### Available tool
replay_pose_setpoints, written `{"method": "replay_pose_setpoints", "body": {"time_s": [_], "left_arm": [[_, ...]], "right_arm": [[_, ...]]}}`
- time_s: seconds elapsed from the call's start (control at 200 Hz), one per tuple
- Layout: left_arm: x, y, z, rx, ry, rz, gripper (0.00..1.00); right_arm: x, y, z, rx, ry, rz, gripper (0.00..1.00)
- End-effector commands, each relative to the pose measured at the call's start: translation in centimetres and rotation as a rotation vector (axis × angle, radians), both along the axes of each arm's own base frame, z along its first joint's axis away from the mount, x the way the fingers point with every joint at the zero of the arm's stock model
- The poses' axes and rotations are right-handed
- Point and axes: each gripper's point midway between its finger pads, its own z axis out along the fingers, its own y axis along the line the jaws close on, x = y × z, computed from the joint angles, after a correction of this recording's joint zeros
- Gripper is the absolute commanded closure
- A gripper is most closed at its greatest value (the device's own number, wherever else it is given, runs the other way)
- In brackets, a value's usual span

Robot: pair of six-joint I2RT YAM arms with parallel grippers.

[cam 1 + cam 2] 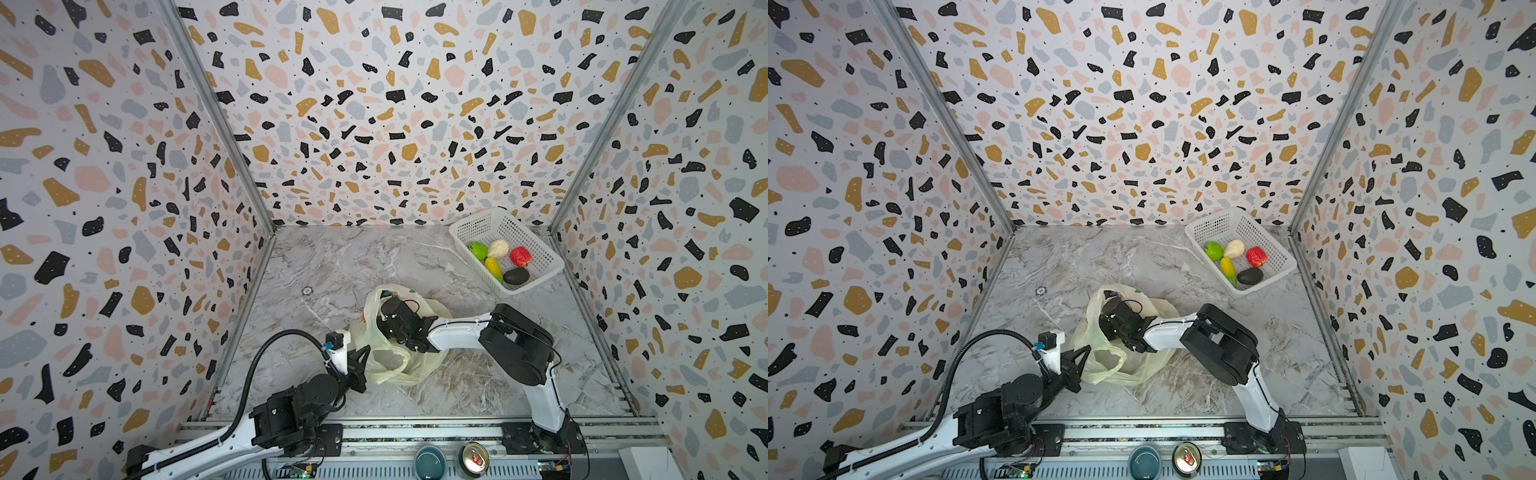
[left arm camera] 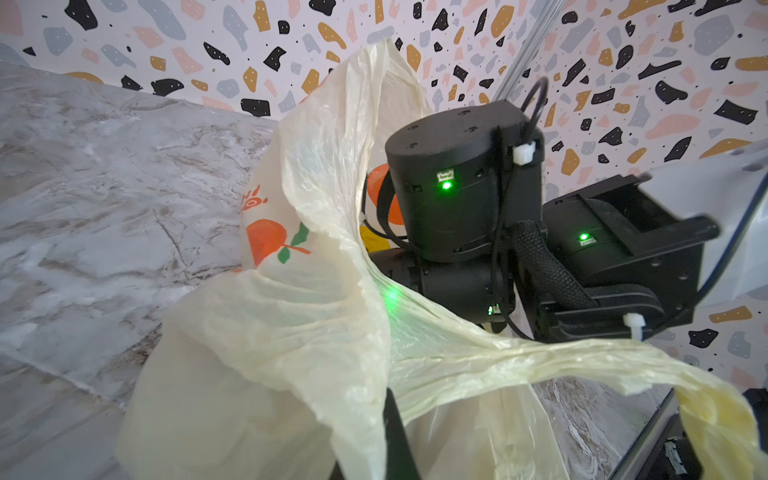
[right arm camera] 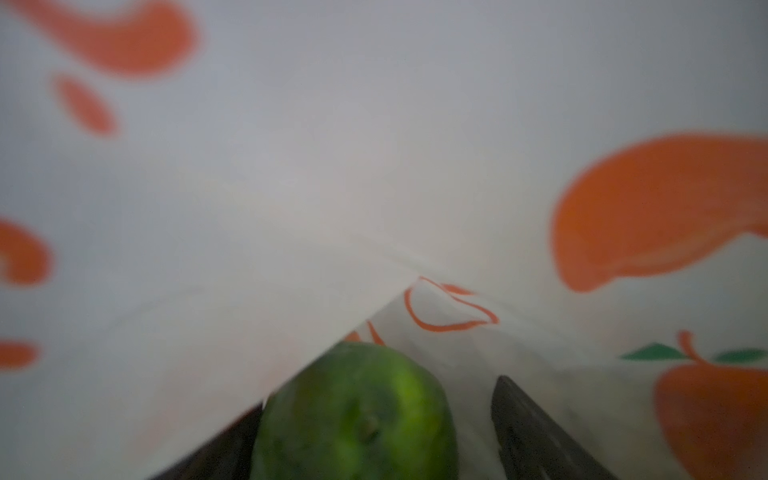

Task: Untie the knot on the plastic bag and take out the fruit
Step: 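Close the right gripper on the green lime and lift it out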

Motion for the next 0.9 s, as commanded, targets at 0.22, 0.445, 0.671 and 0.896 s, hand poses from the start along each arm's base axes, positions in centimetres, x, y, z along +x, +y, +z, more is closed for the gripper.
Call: {"method": "replay_pose_setpoints", "body": {"time_s": [0.22, 0.445, 0.671, 0.896], "left_arm": [[0.3, 0.1, -0.5, 0.010, 0.001, 0.022, 1.00], [0.5, -0.1, -0.2, 0.017, -0.009, 0.030, 1.00], [0.7, 0.1, 0.1, 0.013, -0.020, 0.048, 1.00], [0.8, 0.2, 0.3, 0.009, -0.032, 0.055, 1.00]], "right_arm": [[-0.3, -3.0, -0.3, -0.070, 0.030, -0.021, 0.17], [-0.7, -2.3, 1.2, -0.035, 0.009, 0.028, 0.35], [-1.3, -2.1, 3.1, -0.015, -0.020, 0.064, 0.45], [-2.7, -2.8, 5.6, 0.010, -0.028, 0.108, 0.46]]}}
